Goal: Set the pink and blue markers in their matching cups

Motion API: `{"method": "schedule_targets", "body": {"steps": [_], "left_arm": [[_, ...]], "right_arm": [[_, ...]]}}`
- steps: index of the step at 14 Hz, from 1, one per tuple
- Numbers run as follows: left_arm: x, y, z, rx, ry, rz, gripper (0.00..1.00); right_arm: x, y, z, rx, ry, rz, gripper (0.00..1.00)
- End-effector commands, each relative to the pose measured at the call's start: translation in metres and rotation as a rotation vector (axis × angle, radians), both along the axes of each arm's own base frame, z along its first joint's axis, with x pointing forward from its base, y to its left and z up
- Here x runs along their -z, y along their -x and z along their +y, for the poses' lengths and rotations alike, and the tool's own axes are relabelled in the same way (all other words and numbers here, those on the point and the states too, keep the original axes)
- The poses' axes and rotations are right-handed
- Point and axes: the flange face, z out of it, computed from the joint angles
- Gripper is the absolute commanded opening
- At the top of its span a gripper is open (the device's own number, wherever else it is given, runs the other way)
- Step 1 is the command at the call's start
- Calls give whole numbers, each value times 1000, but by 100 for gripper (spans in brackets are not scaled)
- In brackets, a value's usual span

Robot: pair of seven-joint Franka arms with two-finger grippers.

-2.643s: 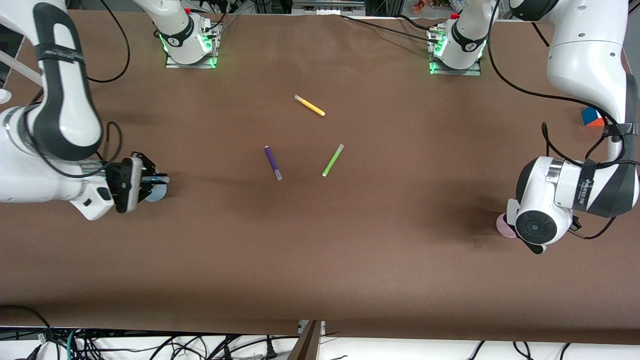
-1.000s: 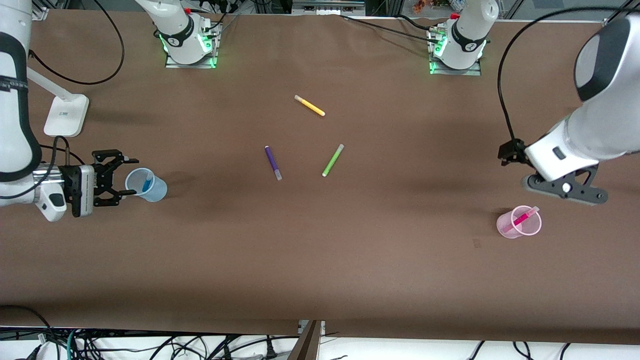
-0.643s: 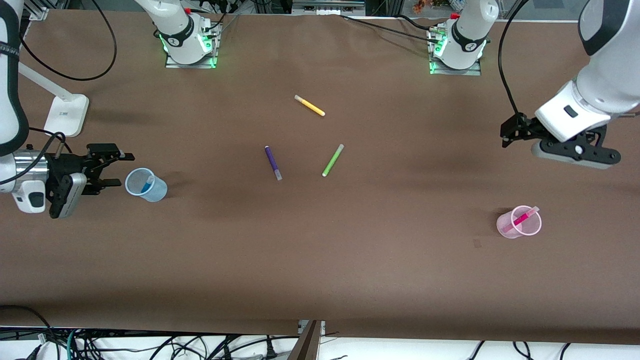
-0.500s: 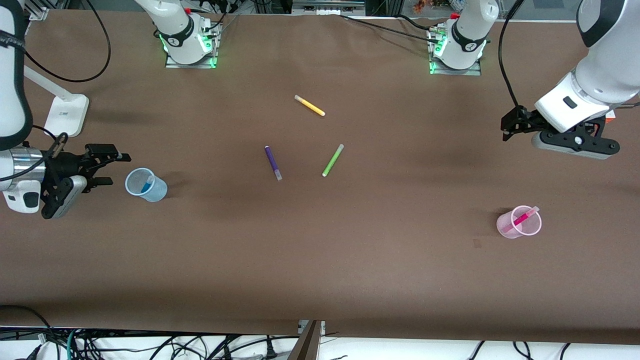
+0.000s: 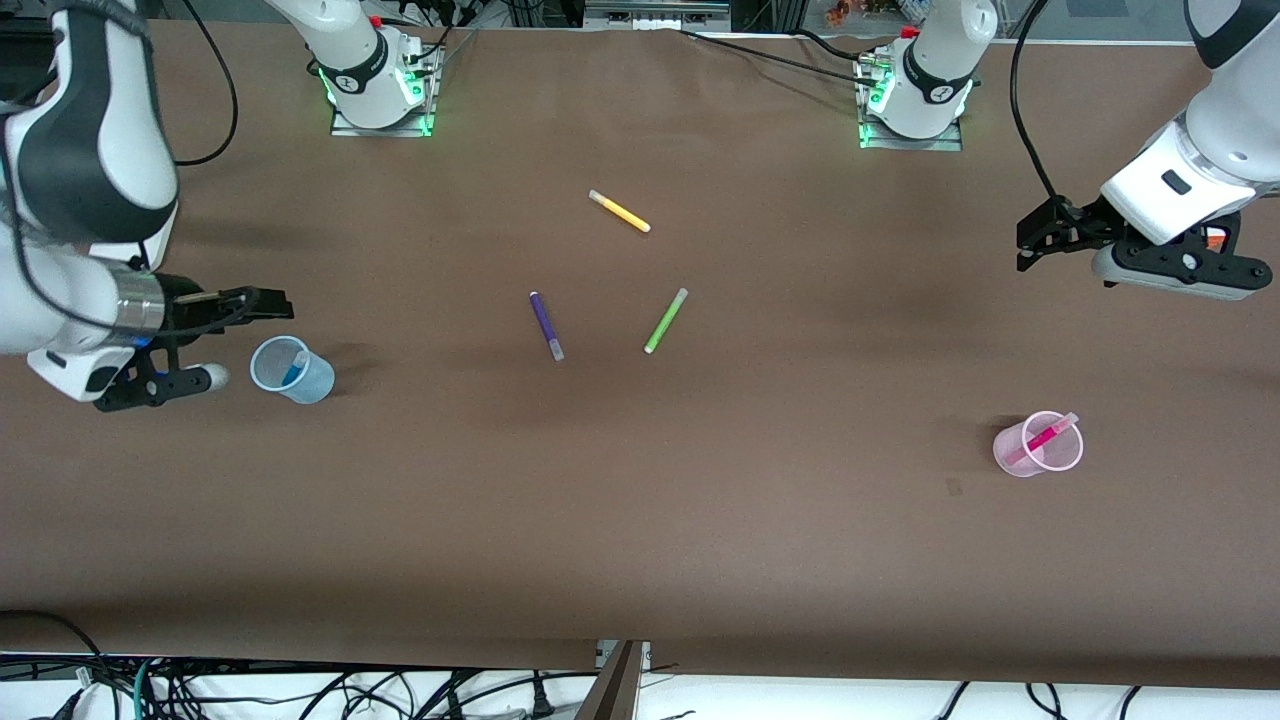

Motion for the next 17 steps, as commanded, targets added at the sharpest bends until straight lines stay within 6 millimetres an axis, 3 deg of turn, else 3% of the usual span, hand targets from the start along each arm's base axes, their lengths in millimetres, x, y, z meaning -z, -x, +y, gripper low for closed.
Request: {"method": "schedule_targets", "body": {"steps": [1,4,5,7,17], "left_arm": [[-21,14,0,16,26,-6,100],[-15,13,-1,17,49,5,100],[-15,12,2,8,61,4,100],[-15,10,12,-15,83,3,100],[-10,11,11,6,27,12,100]], "right_arm": [[-31,41,-4,52,49,-23,100],[-85,70,-27,87,73,-97,100],[-97,75,-41,99,75,-127,100],[-112,83,-47,114,69,-151,100],[-120,81,-59,135,83,-130,100]]}}
